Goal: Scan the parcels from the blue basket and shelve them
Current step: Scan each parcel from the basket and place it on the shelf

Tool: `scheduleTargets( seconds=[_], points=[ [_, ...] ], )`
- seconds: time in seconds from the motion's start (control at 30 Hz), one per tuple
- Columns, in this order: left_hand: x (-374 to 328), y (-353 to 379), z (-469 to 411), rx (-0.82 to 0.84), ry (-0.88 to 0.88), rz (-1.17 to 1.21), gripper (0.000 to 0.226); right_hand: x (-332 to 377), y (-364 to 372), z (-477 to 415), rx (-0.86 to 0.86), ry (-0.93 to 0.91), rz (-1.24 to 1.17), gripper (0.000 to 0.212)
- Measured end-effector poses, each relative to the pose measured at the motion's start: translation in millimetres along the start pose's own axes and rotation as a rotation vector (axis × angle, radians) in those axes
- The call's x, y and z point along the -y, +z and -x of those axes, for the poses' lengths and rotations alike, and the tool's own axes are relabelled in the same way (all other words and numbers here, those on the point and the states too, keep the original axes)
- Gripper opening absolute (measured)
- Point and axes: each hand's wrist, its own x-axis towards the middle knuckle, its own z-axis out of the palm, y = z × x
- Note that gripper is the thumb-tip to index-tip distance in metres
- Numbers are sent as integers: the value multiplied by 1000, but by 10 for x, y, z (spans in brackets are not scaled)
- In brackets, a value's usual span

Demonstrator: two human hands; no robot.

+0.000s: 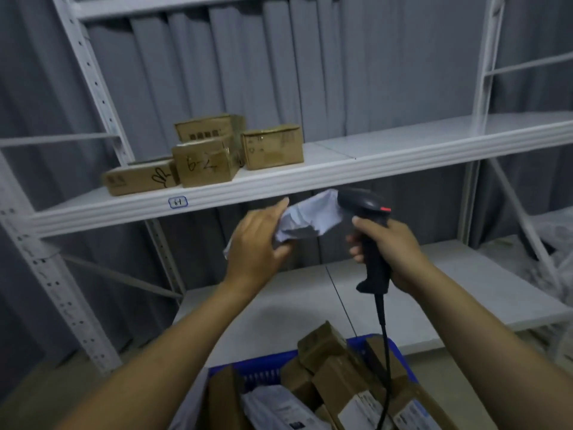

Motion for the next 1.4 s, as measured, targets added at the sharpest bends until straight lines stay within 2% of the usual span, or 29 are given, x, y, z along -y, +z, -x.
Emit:
scheduleTargets(
  seconds=[0.1, 0.2, 0.37, 0.43, 0.53, 0.67, 0.8, 0.93, 1.03, 1.13, 1.23, 1.4],
  points=[
    [-34, -152, -533, -146, 73, -16, 59, 406, 17, -69, -6, -85, -14, 12],
    [-28, -169, -945, -187, 76, -47, 54, 680, 20, -110, 1, -143, -15, 12],
    [147, 103, -1306, -29, 263, -303, 31, 817, -42, -172, -18, -161, -19, 12],
    [231, 242, -1329, 53, 263, -390, 23, 811, -93, -196, -22, -158, -17, 13],
    [336, 396, -1319, 175, 169, -434, 35, 759, -178, -229, -27, -147, -5, 13],
    [473, 532, -1284, 217, 118, -559, 38, 667, -259, -320, -19, -134, 20, 15],
    [538, 616, -1242, 408, -91, -553, 61, 576, -230, -400, -8, -120, 53, 14],
    [482, 530, -1235, 424, -98, -526, 62, 521, -143, -328, 21, -114, 107, 13],
    [359, 351, -1053, 389, -74, -459, 59, 463, -70, -137, 49, -113, 183, 15],
    [280, 203, -633, 428, -94, -412, 58, 304, 12, 141, 91, -90, 226, 17],
    [238, 159, 28, 528, -169, -364, 59, -6, 77, 439, 145, -25, 255, 18],
    [145, 252, 1452, 793, -369, -229, 59, -786, 114, 866, 198, 147, 299, 21]
  ],
)
